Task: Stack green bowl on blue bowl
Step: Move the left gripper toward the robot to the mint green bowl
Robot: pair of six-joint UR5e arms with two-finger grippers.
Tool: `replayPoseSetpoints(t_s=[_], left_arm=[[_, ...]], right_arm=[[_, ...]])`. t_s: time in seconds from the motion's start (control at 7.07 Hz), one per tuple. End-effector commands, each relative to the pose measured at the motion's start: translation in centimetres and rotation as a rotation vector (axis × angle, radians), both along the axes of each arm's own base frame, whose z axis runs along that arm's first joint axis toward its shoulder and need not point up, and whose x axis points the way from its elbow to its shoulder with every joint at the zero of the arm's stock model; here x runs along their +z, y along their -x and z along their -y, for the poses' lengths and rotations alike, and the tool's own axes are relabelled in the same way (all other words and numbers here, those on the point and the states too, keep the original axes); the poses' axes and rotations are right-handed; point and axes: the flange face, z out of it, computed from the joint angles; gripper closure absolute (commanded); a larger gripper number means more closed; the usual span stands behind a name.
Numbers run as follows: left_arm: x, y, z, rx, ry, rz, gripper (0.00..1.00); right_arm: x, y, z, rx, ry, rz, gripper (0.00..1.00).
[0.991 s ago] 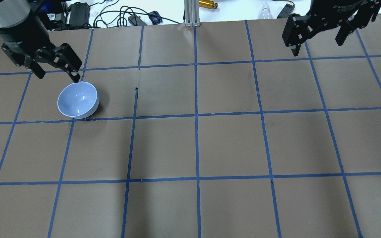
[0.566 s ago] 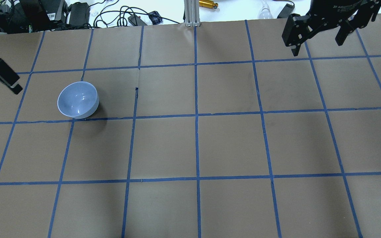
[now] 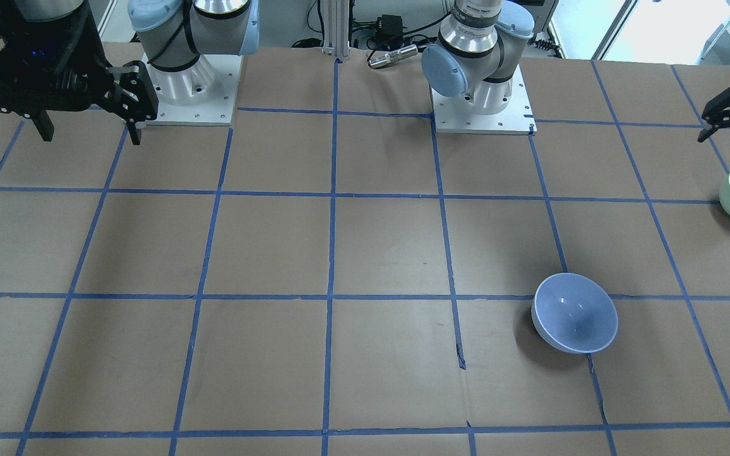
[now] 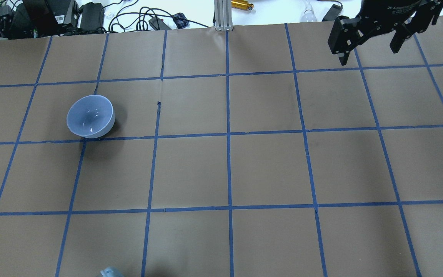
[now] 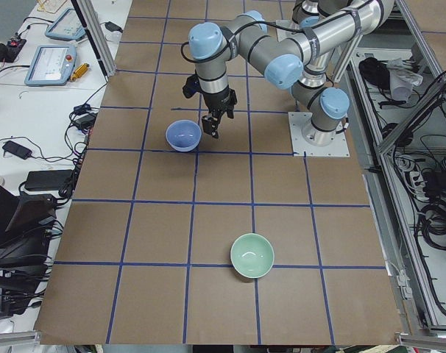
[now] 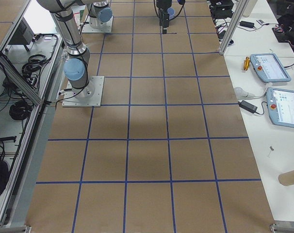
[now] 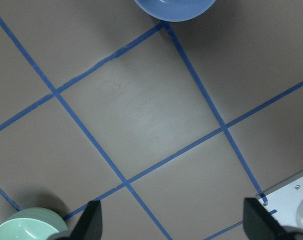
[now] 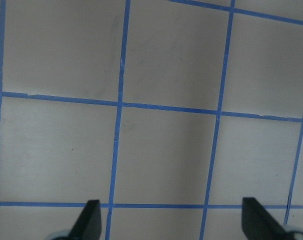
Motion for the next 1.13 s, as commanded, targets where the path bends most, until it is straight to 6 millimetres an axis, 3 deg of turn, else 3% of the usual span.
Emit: replayPoseSetpoints(t_s=[0.0, 0.14, 0.42, 0.57, 0.71, 0.99], left_arm=[[-2.9, -6.9, -3.3, -0.090, 0.040, 0.045, 0.00], [-5.1, -9.8, -5.7, -0.139, 0.028, 0.032, 0.00], [-7.4, -14.3, -9.0, -0.266, 0.021, 0.046, 0.00], [-9.0, -17.3, -11.7, -0.264, 0.003, 0.009, 0.00], [-10.7, -19.3, -14.0, -0.283, -0.013, -0.032, 0.00], [-12.6, -23.0, -16.7, -0.382, -0.015, -0.012, 0.00]], right_arm=[[0.0, 0.0, 0.0, 0.000, 0.000, 0.000, 0.00], [0.0, 0.0, 0.0, 0.000, 0.000, 0.000, 0.00], [0.0, 0.1, 0.0, -0.001, 0.000, 0.000, 0.00], [0.0, 0.0, 0.0, 0.000, 0.000, 0.000, 0.00], [0.0, 0.1, 0.0, -0.001, 0.000, 0.000, 0.00], [0.0, 0.0, 0.0, 0.000, 0.000, 0.000, 0.00]])
